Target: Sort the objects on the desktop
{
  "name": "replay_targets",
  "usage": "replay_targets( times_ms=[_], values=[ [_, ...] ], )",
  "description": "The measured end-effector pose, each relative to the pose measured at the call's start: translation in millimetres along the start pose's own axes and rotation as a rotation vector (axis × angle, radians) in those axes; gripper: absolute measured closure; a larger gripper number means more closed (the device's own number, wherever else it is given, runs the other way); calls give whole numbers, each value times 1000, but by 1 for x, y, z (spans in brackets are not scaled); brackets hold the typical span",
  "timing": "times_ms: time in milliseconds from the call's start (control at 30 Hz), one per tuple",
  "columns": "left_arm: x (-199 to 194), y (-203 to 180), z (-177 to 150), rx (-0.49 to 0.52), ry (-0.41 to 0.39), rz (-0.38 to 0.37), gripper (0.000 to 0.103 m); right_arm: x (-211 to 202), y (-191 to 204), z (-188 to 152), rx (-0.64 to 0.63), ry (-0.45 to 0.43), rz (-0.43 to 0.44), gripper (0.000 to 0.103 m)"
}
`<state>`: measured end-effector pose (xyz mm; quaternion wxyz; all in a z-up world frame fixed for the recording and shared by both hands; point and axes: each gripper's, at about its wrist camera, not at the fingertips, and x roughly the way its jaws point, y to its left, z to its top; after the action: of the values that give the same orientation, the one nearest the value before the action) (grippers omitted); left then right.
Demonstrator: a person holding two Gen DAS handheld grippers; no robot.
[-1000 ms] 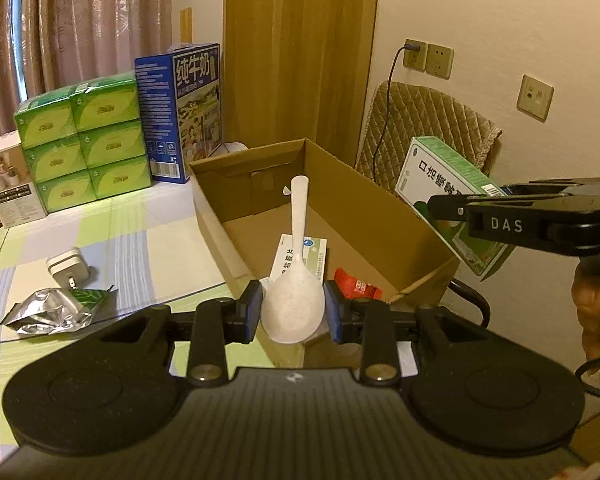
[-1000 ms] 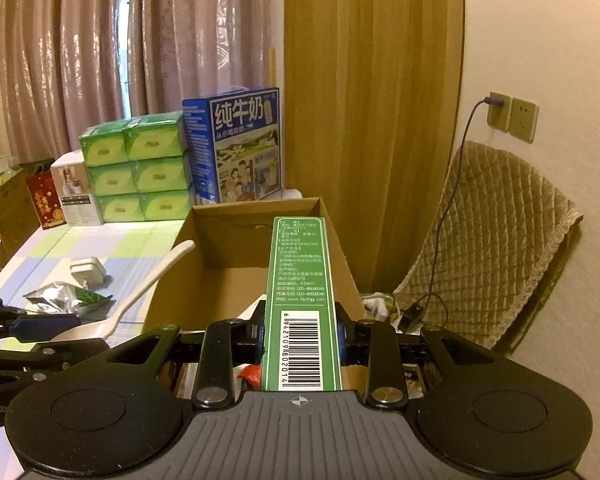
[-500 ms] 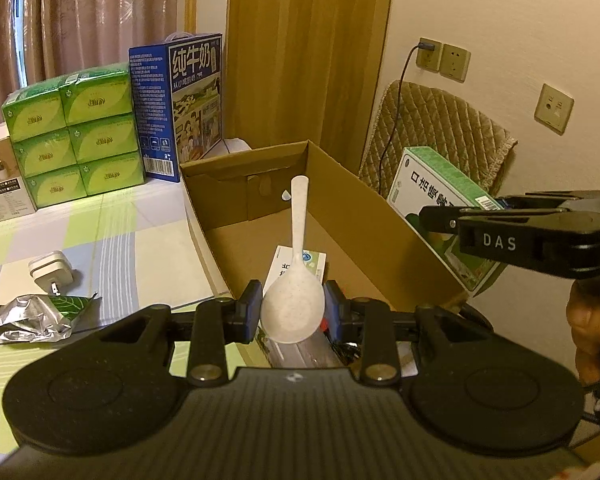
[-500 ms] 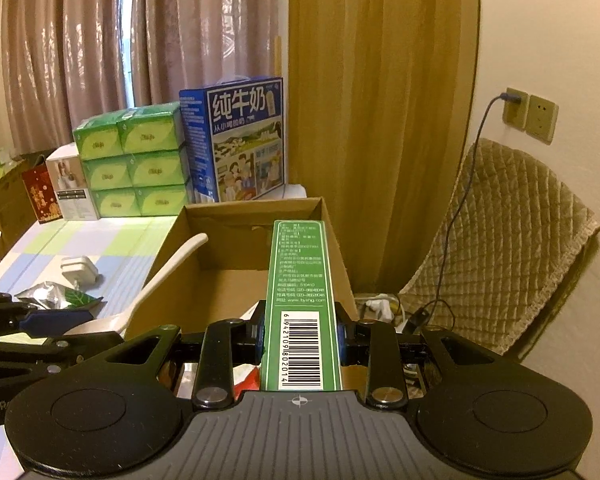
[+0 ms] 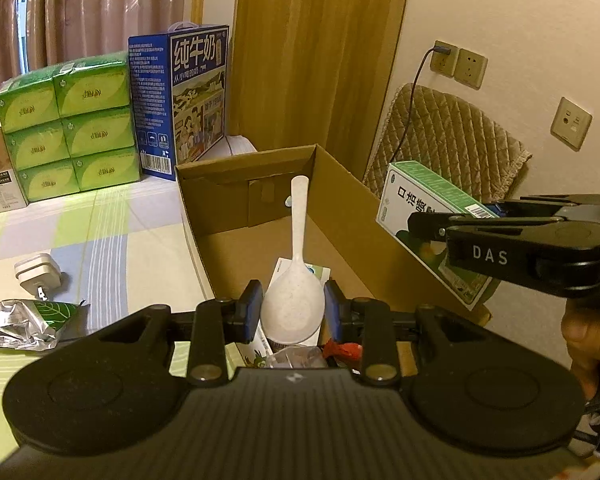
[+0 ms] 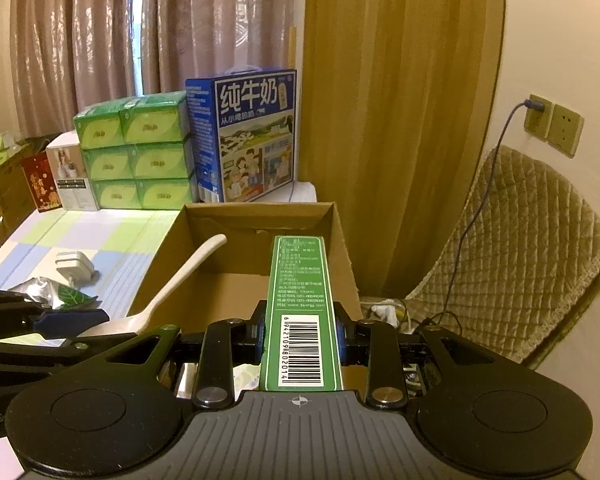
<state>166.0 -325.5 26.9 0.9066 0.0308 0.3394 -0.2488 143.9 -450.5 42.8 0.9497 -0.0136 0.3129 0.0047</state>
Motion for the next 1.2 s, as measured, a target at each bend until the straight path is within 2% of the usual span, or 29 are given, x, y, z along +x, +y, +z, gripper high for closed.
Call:
replay_targets(
  times_ms=[733, 767, 800, 1200],
  values=[
    [33, 2, 15, -36, 23, -3, 75, 21, -12, 12, 2, 16, 0, 75],
    [33, 2, 15, -38, 21, 6, 74, 22, -13, 12, 3, 17, 0, 75],
    [34, 3, 15, -34, 22, 17, 68, 22, -13, 10, 4, 18, 0, 75],
    [24, 20, 7, -70, 15, 34, 68, 25, -6, 7, -7, 33, 13, 75]
  ],
)
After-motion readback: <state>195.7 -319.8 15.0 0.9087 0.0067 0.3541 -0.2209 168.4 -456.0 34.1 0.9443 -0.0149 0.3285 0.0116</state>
